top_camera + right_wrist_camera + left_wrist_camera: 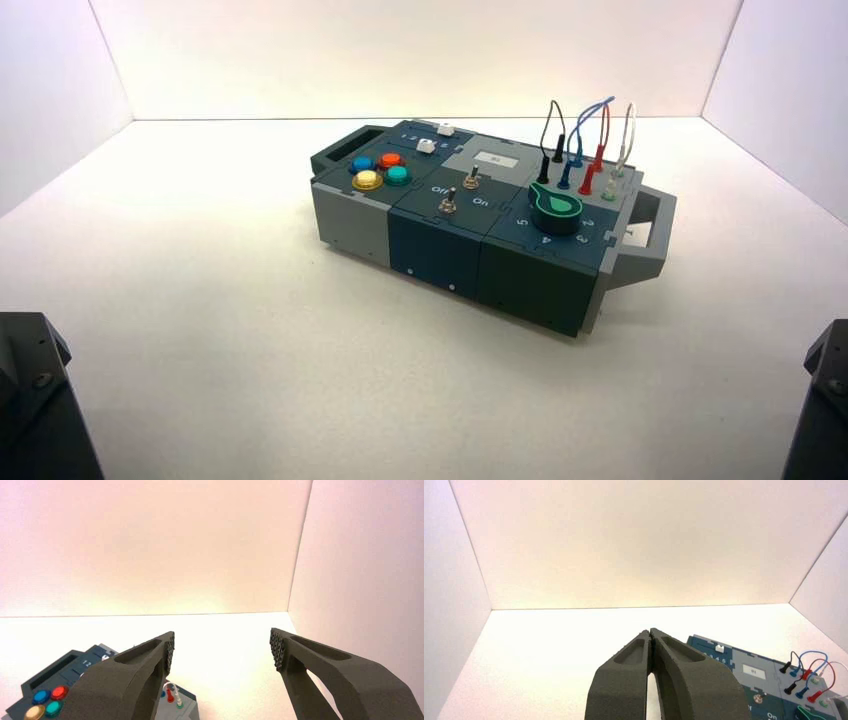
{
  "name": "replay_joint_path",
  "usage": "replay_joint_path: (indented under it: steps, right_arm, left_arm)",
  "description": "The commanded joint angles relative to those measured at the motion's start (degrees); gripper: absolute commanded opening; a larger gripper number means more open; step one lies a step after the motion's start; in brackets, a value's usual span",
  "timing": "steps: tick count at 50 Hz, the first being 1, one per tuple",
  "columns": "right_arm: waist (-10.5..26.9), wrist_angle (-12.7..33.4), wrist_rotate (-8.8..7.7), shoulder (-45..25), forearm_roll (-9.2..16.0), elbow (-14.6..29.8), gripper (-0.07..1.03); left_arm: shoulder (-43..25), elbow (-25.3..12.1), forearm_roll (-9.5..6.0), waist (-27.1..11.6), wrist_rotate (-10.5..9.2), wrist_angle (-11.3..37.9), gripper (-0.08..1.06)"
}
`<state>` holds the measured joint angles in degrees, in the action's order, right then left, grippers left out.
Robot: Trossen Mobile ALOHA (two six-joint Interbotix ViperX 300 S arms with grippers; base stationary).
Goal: Open right gripper.
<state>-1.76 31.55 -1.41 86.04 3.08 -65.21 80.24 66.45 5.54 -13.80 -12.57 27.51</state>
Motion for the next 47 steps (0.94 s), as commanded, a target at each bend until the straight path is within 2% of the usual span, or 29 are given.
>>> replay_joint_path:
  steps: [1, 15, 47]
  right_arm:
    - [0.4, -0.7, 0.09, -1.0, 0.5, 1.0, 0.99]
    - [0.4, -0.9, 0.18, 1.3, 0.7, 0.9, 0.99]
    - [0.4, -1.1, 0.18, 1.1, 0.9, 0.7, 0.99]
  left_arm:
    - [-0.9, -0.6, 0.09, 0.1, 0.00, -0.7, -0.03]
    - [-0.9, -0.6, 0.09, 0.1, 0.00, -0.7, -0.03]
    - [-0.8, -0.7, 0.09, 0.1, 0.00, -0.7, -0.03]
